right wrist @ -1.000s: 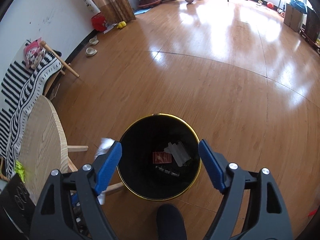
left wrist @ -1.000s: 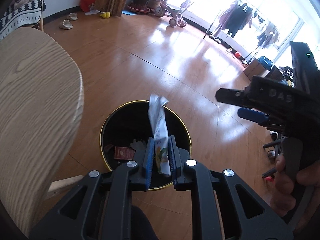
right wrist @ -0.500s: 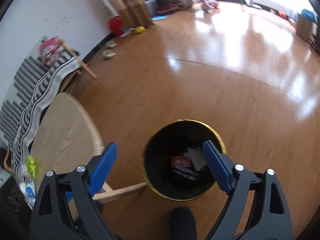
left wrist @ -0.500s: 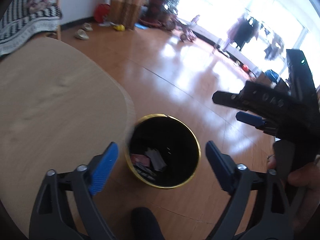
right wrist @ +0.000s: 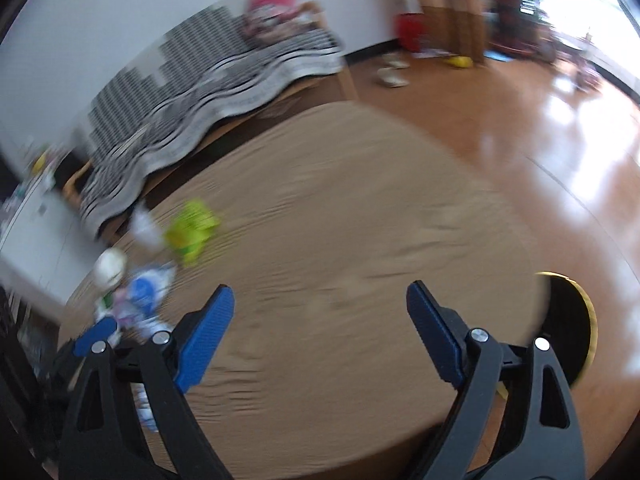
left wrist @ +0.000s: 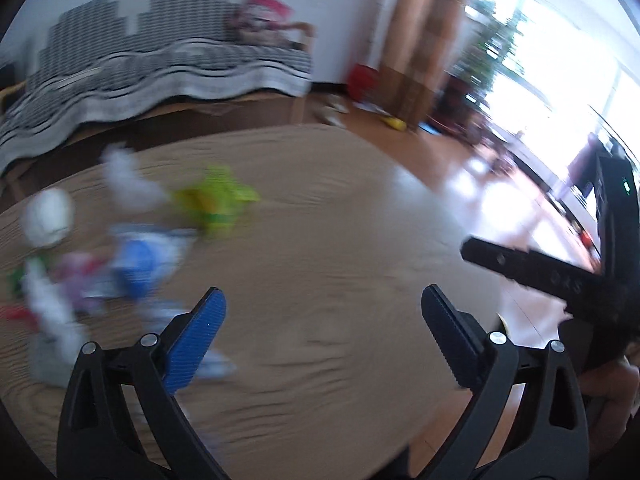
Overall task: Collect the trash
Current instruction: 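Grasp the red ribbon with the left tool while the right tool grasps crumpled foil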
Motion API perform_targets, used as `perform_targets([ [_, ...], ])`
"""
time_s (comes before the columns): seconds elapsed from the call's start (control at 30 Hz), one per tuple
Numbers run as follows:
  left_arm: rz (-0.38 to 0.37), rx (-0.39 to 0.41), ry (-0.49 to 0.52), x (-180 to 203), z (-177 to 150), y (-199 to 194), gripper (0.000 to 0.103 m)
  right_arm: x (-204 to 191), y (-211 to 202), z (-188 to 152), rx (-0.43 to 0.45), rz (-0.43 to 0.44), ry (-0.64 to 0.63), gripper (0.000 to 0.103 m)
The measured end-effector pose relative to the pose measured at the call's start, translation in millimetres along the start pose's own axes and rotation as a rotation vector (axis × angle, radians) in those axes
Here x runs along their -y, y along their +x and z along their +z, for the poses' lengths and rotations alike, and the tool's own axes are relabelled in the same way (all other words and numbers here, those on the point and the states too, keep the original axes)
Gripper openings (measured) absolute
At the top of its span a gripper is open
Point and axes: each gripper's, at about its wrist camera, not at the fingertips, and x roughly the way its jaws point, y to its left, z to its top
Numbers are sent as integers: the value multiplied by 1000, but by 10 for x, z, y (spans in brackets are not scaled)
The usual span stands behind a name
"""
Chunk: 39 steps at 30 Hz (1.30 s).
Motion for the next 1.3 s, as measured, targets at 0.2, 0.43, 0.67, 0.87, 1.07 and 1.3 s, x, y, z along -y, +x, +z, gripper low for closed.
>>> perform_targets([
  [0.2,203,29,-107,-1198,-71,-379,96,-1028,353,-179,-72,88,-159,85],
  [0.43,382,-16,-255,-2443,-494,-672,96,-1591,632,-393,-144,117,-305,85],
  [0.67,406,-75,-385,-3020,-596,-469,96,-1794,838,-553,-199,116,-374,85],
  [0.87,420,-102,-417,-3128,-594,-240,95,-1867,896,-591,-216,116,-406,85],
  [1.07,429,-121,-375,-3143,-593,-81,62,-1860,889,-611,-221,113,-424,85],
  [1.3,446,-104,-363,-3085,-577,-165,10,-1874,908,-638,-251,132,-433,53],
])
